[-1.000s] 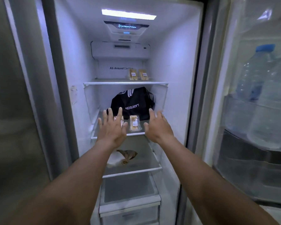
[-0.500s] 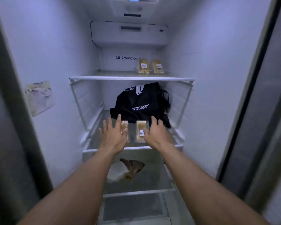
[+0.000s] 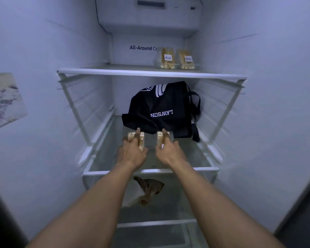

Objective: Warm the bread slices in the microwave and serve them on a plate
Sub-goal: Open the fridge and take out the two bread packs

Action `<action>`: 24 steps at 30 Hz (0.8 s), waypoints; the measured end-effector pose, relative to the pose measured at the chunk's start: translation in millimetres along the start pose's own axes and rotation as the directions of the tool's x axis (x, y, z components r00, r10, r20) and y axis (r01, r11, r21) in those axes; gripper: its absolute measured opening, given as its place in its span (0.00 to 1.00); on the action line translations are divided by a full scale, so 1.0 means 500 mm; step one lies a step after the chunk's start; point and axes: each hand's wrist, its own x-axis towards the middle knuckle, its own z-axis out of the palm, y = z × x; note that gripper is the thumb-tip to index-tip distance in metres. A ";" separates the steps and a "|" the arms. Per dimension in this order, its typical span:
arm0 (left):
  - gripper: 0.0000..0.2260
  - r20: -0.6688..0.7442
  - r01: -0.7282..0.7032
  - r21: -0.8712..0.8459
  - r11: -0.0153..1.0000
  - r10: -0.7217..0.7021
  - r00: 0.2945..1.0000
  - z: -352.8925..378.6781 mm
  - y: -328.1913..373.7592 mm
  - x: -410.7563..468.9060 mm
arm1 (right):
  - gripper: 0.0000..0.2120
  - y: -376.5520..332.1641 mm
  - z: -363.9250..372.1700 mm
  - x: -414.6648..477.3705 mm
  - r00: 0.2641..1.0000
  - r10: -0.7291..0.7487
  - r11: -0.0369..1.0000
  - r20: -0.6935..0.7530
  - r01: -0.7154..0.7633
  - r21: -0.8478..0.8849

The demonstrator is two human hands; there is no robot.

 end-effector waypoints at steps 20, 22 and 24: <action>0.44 0.057 0.162 0.027 0.986 -0.163 0.985 -0.024 0.022 -0.005 | 0.52 0.009 -0.008 0.007 0.997 0.079 0.996 -0.026 -0.080 -0.030; 0.41 0.033 0.164 0.008 0.986 -0.164 0.986 -0.028 0.022 -0.010 | 0.51 0.012 -0.015 -0.003 0.997 0.078 0.997 -0.030 -0.079 -0.019; 0.40 0.007 0.157 -0.027 0.987 -0.157 0.988 -0.031 0.022 -0.020 | 0.51 0.012 -0.026 -0.017 0.997 0.063 0.998 -0.048 -0.064 -0.018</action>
